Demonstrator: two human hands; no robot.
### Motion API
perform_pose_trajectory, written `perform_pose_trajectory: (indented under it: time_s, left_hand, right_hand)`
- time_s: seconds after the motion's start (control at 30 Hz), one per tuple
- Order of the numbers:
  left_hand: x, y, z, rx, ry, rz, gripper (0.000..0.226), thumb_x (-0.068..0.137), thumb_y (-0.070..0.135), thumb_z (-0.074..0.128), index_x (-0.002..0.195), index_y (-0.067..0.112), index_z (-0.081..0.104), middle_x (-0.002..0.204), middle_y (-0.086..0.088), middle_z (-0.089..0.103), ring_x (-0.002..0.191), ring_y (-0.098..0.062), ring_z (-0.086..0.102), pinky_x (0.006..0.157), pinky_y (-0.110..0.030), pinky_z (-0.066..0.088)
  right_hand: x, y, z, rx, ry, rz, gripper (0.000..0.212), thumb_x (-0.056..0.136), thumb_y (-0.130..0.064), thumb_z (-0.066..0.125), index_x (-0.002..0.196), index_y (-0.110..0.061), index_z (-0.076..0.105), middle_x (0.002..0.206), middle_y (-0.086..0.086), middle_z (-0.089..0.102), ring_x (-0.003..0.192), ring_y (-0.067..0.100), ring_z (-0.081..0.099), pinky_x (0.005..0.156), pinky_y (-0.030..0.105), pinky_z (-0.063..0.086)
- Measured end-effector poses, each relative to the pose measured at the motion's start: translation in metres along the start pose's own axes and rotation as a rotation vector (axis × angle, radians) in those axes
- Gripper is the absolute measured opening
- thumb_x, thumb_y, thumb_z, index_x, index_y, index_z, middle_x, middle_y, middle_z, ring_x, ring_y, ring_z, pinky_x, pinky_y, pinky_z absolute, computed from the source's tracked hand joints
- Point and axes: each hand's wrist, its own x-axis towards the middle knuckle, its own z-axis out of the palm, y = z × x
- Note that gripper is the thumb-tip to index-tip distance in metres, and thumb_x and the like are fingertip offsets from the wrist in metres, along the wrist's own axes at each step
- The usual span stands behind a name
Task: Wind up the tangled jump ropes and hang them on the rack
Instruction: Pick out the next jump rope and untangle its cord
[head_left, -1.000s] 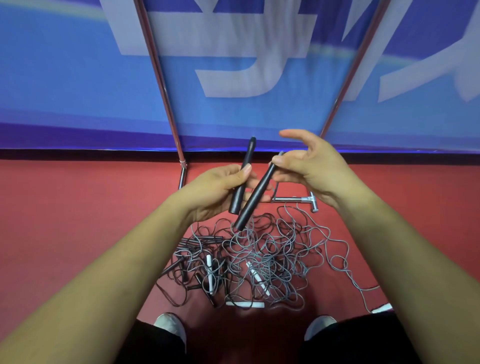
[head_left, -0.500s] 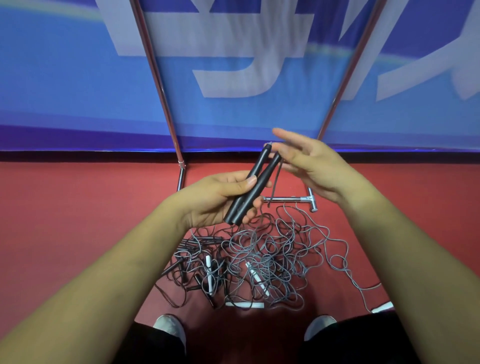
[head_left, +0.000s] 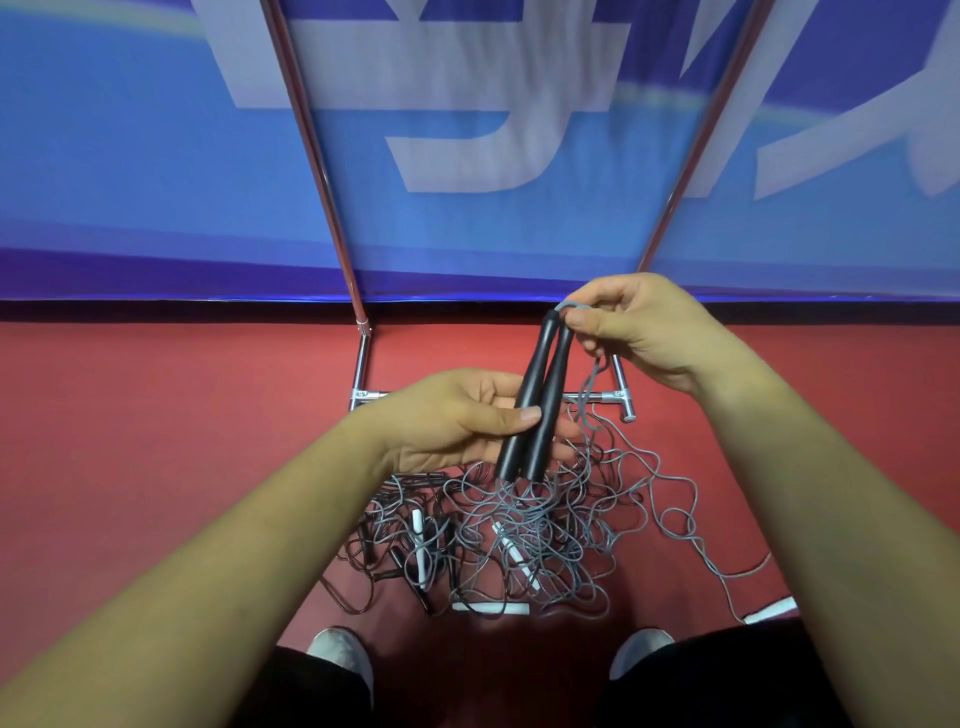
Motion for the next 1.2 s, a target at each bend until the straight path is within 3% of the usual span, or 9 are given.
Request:
perform_pose_trajectory:
  time_s: [0.13, 0.3, 0.43, 0.6, 0.73, 0.8, 0.93, 1.07, 1.2]
  left_hand:
    - [0.002, -0.002, 0.003, 0.051, 0.142, -0.003, 0.032, 0.084, 0.009, 0.067, 0.117, 0.008, 0.065, 0.113, -0.022, 0.071, 0.105, -0.031, 0.070, 0.088, -0.038, 0.060]
    - [0.005, -0.004, 0.012, 0.145, 0.271, 0.001, 0.028, 0.076, 0.014, 0.072, 0.103, 0.009, 0.072, 0.103, -0.013, 0.076, 0.082, -0.017, 0.074, 0.061, -0.020, 0.057]
    - [0.008, -0.007, 0.011, 0.149, 0.308, 0.039, 0.022, 0.074, 0.014, 0.075, 0.096, 0.009, 0.075, 0.096, -0.015, 0.076, 0.080, -0.021, 0.074, 0.062, -0.024, 0.058]
    - [0.005, 0.006, 0.008, 0.027, 0.340, 0.200, 0.023, 0.074, 0.006, 0.068, 0.096, 0.007, 0.069, 0.087, -0.012, 0.076, 0.079, -0.021, 0.075, 0.071, -0.031, 0.062]
    - [-0.001, 0.024, 0.002, -0.070, 0.450, 0.342, 0.024, 0.073, 0.007, 0.063, 0.097, 0.005, 0.066, 0.082, -0.009, 0.076, 0.076, -0.020, 0.075, 0.068, -0.029, 0.061]
    - [-0.005, 0.031, -0.005, -0.141, 0.521, 0.409, 0.022, 0.075, 0.007, 0.061, 0.097, 0.004, 0.066, 0.081, -0.008, 0.076, 0.075, -0.019, 0.075, 0.068, -0.028, 0.061]
    - [-0.009, 0.035, -0.017, -0.198, 0.629, 0.456, 0.012, 0.091, 0.000, 0.056, 0.099, 0.003, 0.064, 0.083, -0.009, 0.077, 0.079, -0.020, 0.076, 0.066, -0.028, 0.060]
    - [-0.007, 0.033, -0.023, -0.242, 0.664, 0.499, 0.011, 0.093, -0.002, 0.057, 0.097, 0.004, 0.064, 0.089, -0.013, 0.075, 0.086, -0.022, 0.075, 0.072, -0.033, 0.062]
    - [-0.007, 0.034, -0.027, -0.301, 0.676, 0.558, 0.017, 0.083, 0.006, 0.064, 0.099, 0.004, 0.066, 0.095, -0.016, 0.071, 0.089, -0.025, 0.072, 0.081, -0.035, 0.061]
  right_hand:
    - [0.001, -0.001, -0.001, -0.047, 0.025, -0.040, 0.013, 0.089, 0.002, 0.065, 0.086, -0.008, 0.071, 0.060, 0.000, 0.060, 0.055, 0.013, 0.048, 0.055, 0.022, 0.040]
    - [0.001, -0.006, 0.002, -0.135, 0.088, -0.095, 0.013, 0.084, -0.001, 0.072, 0.086, -0.013, 0.074, 0.067, 0.001, 0.063, 0.059, 0.011, 0.049, 0.059, 0.023, 0.042]
    - [0.000, -0.008, 0.006, -0.171, 0.109, -0.143, 0.011, 0.082, -0.002, 0.075, 0.089, -0.011, 0.075, 0.074, 0.010, 0.063, 0.059, 0.012, 0.050, 0.059, 0.023, 0.043]
    - [0.005, -0.007, 0.005, -0.037, 0.171, -0.166, 0.005, 0.094, -0.002, 0.062, 0.095, -0.003, 0.067, 0.064, -0.003, 0.065, 0.056, 0.010, 0.056, 0.059, 0.017, 0.047]
    - [0.007, 0.009, -0.001, -0.363, 0.048, -0.088, 0.008, 0.096, -0.012, 0.063, 0.091, -0.010, 0.069, 0.072, 0.004, 0.068, 0.072, 0.015, 0.063, 0.078, 0.033, 0.050]
    - [0.006, 0.017, 0.002, -0.352, 0.010, -0.027, 0.008, 0.097, -0.013, 0.062, 0.091, -0.010, 0.067, 0.072, 0.003, 0.068, 0.077, 0.020, 0.068, 0.084, 0.044, 0.052]
    - [0.006, 0.012, 0.015, -0.200, 0.010, -0.028, 0.020, 0.102, -0.016, 0.052, 0.095, -0.006, 0.067, 0.070, 0.005, 0.062, 0.065, 0.017, 0.065, 0.073, 0.030, 0.053]
    - [0.004, 0.011, 0.039, 0.000, -0.116, 0.049, 0.020, 0.103, -0.011, 0.047, 0.092, -0.008, 0.063, 0.067, 0.005, 0.062, 0.060, 0.019, 0.064, 0.068, 0.029, 0.054]
    - [0.005, 0.016, 0.055, -0.109, -0.129, 0.079, 0.024, 0.102, -0.017, 0.052, 0.084, -0.008, 0.063, 0.063, 0.005, 0.061, 0.053, 0.014, 0.056, 0.053, 0.020, 0.043]
